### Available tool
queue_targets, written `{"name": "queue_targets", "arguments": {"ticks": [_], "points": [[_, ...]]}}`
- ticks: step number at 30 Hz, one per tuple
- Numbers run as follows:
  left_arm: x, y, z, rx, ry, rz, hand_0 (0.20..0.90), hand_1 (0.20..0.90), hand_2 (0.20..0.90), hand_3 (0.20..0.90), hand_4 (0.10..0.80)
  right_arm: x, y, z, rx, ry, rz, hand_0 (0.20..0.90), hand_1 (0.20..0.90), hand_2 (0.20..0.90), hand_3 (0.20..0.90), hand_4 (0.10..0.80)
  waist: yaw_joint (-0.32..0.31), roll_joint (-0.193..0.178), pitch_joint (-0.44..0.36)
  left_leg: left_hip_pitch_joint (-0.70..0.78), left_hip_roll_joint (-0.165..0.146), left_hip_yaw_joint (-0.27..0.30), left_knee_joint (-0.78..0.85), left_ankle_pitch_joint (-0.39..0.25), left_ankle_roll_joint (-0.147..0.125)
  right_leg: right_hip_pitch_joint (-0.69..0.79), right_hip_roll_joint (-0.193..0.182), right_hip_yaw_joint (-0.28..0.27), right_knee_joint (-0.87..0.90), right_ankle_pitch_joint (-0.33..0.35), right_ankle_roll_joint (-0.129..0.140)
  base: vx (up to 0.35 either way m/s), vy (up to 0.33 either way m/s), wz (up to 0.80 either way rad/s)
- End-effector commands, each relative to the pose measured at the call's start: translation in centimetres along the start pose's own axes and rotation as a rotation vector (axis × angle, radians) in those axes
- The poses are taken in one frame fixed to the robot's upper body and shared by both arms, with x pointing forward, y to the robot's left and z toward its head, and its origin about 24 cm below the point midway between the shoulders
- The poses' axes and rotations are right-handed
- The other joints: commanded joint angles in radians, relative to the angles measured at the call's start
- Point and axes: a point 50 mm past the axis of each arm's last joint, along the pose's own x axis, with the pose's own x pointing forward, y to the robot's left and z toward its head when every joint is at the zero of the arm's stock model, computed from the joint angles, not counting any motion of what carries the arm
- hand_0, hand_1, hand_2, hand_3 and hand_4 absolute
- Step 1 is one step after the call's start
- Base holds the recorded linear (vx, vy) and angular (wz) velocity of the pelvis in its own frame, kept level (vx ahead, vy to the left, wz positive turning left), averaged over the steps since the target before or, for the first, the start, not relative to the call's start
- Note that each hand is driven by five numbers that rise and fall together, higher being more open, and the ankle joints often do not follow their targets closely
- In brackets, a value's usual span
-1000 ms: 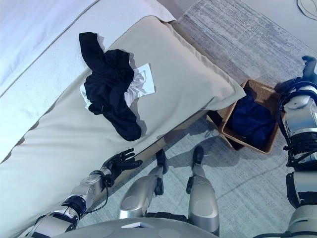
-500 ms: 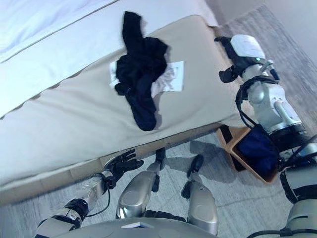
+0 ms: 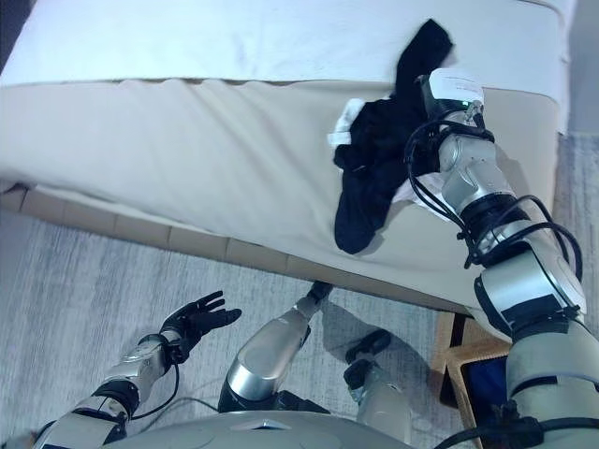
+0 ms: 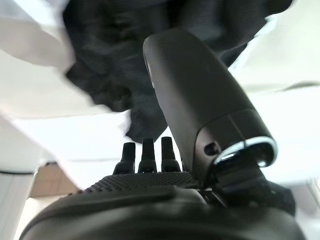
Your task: Pick up the clothes from the bed and place them into the basket
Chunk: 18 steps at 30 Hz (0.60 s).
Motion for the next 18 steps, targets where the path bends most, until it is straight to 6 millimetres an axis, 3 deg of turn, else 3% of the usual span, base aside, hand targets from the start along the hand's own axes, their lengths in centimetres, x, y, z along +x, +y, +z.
{"name": "queue_targets", "arguments": {"ticks": [1, 9, 10, 11, 15, 16, 17, 18], "points": [[-1.5, 2.5, -2.0, 0.021, 0.048, 0.024, 0.900, 0.900, 0.900, 0.900, 0.800, 0.2, -0.9, 0.4, -0.112, 0.032, 0.005, 0.900, 0.900, 0.900, 0.900, 0.800, 0.039, -0.047, -0.040, -0.047, 0.034, 0.094, -0.012, -0.073, 0.080, -0.012, -0.031, -0.014, 0.202, -0.141, -0.052, 0.049, 0.027, 0.39], [-1.2, 1.7, -0.7, 0.036, -0.011, -0.027, 0.900, 0.900, 0.900, 0.900, 0.800, 0.3, 1.2, -1.5, -0.140, 0.181, 0.192, 0.900, 0.900, 0.900, 0.900, 0.800, 0.091, -0.040, 0.005, -0.115, 0.031, 0.071, 0.014, -0.053, 0.076, -0.042, -0.040, -0.047, 0.240, -0.152, -0.043, 0.019, -0.011, 0.15], [-1.1, 1.6, -0.5, 0.039, -0.018, -0.027, 0.900, 0.900, 0.900, 0.900, 0.800, 0.4, 1.1, -1.3, -0.130, 0.173, 0.183, 0.474, 0.474, 0.474, 0.403, 0.303, 0.093, -0.042, 0.010, -0.119, 0.031, 0.071, 0.016, -0.053, 0.076, -0.046, -0.040, -0.049, 0.242, -0.149, -0.041, 0.001, -0.079, 0.17], [-1.1, 1.6, -0.3, 0.045, -0.025, -0.027, 0.900, 0.900, 0.900, 0.900, 0.800, 0.4, 1.1, -0.9, -0.106, 0.148, 0.157, 0.300, 0.300, 0.300, 0.200, 0.100, 0.093, -0.045, 0.017, -0.124, 0.031, 0.073, 0.020, -0.055, 0.077, -0.050, -0.041, -0.050, 0.246, -0.141, -0.037, -0.002, -0.074, 0.13], [-1.0, 1.4, 0.0, 0.048, -0.041, -0.017, 0.900, 0.900, 0.900, 0.900, 0.800, 0.4, -2.0, 2.2, 0.110, -0.033, -0.134, 0.300, 0.300, 0.300, 0.200, 0.100, 0.076, -0.062, 0.026, -0.115, 0.038, 0.078, 0.006, -0.055, 0.077, -0.051, -0.035, -0.040, 0.234, -0.103, -0.017, -0.007, -0.050, 0.02], [-1.1, 1.4, 0.0, 0.048, -0.041, -0.017, 0.900, 0.900, 0.900, 0.900, 0.800, 0.4, -1.9, 2.2, 0.112, -0.033, -0.135, 0.300, 0.300, 0.300, 0.200, 0.100, 0.077, -0.061, 0.026, -0.114, 0.038, 0.078, 0.006, -0.055, 0.077, -0.051, -0.035, -0.039, 0.234, -0.102, -0.016, -0.036, -0.031, -0.05], [-1.1, 1.3, -0.3, 0.034, -0.046, -0.006, 0.900, 0.900, 0.900, 0.900, 0.800, -0.3, -4.9, 4.2, 0.242, -0.141, -0.348, 0.300, 0.300, 0.300, 0.200, 0.100, 0.054, -0.069, 0.022, -0.101, 0.046, 0.090, -0.003, -0.059, 0.075, -0.047, -0.032, -0.026, 0.226, -0.092, -0.012, -0.053, -0.012, -0.12], [-1.2, 1.3, -0.8, 0.026, -0.044, 0.001, 0.900, 0.900, 0.900, 0.900, 0.800, -0.9, -6.3, 5.0, 0.295, -0.195, -0.440, 0.300, 0.300, 0.300, 0.200, 0.100, 0.039, -0.072, 0.016, -0.089, 0.050, 0.098, -0.008, -0.063, 0.075, -0.046, -0.031, -0.014, 0.225, -0.089, -0.010, -0.056, -0.013, -0.18]]}}
